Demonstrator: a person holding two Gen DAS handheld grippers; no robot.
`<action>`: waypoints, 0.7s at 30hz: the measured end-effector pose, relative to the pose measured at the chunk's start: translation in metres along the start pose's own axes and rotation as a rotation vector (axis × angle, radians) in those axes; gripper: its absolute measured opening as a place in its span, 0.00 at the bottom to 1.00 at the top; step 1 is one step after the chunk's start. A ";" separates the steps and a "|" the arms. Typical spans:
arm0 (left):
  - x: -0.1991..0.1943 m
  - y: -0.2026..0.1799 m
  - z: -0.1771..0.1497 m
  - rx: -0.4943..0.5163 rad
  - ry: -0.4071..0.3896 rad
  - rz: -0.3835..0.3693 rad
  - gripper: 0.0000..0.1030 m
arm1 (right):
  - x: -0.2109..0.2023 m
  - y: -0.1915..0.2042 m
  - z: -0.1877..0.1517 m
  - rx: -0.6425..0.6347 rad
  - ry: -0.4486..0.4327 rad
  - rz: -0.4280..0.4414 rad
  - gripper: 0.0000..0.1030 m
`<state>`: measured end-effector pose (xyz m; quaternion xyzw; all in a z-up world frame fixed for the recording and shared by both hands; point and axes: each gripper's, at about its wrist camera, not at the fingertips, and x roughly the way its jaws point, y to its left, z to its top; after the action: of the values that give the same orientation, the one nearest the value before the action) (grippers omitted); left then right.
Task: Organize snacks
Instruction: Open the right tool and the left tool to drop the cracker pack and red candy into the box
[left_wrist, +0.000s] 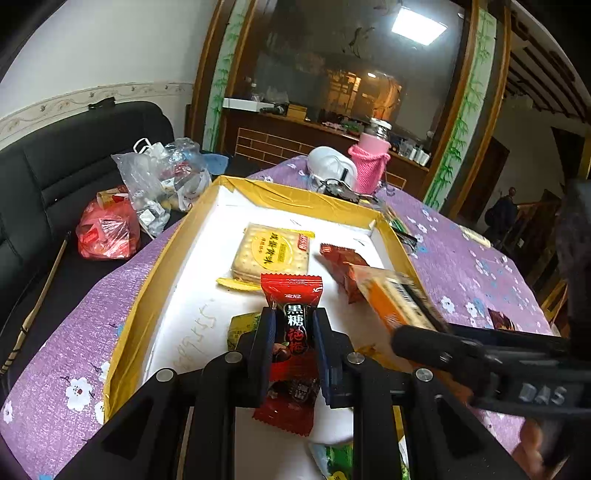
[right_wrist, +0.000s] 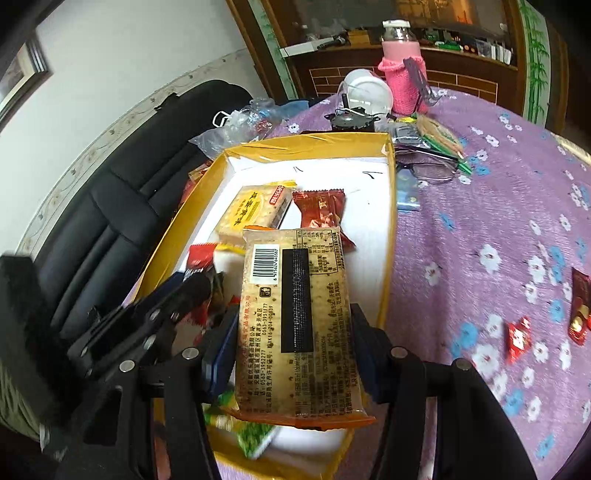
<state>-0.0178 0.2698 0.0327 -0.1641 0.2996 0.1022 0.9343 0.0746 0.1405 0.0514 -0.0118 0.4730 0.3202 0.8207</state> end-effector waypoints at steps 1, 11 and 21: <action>0.000 0.001 0.000 -0.005 -0.001 0.000 0.21 | 0.003 0.000 0.001 0.004 0.003 -0.002 0.54; 0.000 0.000 0.001 0.000 -0.016 0.006 0.20 | 0.026 -0.001 0.010 0.013 0.007 -0.020 0.54; -0.002 0.000 0.002 -0.004 -0.029 -0.004 0.21 | 0.023 -0.004 0.008 0.023 0.023 0.000 0.54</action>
<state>-0.0182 0.2705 0.0359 -0.1651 0.2854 0.1034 0.9384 0.0907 0.1520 0.0364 -0.0062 0.4861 0.3146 0.8153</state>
